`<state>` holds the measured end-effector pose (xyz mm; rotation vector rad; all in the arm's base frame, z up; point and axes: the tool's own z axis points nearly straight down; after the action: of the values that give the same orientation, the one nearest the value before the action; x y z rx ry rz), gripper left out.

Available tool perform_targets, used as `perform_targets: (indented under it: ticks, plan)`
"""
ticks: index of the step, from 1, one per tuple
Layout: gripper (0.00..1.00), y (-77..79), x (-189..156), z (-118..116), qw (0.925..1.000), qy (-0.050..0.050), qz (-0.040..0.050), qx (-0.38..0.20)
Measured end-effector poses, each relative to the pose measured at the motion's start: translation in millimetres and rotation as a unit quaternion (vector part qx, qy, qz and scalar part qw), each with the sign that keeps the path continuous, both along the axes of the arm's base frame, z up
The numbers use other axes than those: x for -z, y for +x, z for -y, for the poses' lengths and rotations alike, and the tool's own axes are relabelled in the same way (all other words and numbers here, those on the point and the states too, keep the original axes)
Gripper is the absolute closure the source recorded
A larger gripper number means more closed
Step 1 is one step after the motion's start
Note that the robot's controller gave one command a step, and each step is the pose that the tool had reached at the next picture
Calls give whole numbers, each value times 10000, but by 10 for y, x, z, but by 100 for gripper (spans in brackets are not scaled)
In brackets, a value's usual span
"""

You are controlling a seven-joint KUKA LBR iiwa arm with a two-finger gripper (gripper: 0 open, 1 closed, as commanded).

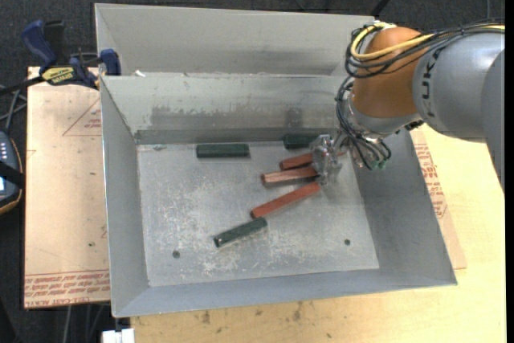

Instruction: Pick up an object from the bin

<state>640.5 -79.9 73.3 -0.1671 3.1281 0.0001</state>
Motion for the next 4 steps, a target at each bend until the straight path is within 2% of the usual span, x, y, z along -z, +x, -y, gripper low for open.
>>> perform_targets:
  ticks: [1, 2, 3, 4]
  plan:
    - [0, -31, 33, 0, 10000, 4, -56, 1]
    - [0, -31, 32, 0, 10000, 4, -56, 1]
    - [100, 79, 16, -720, 9901, 4, -19, -1407]
    - [100, 79, 16, -720, 9901, 5, -18, -1406]
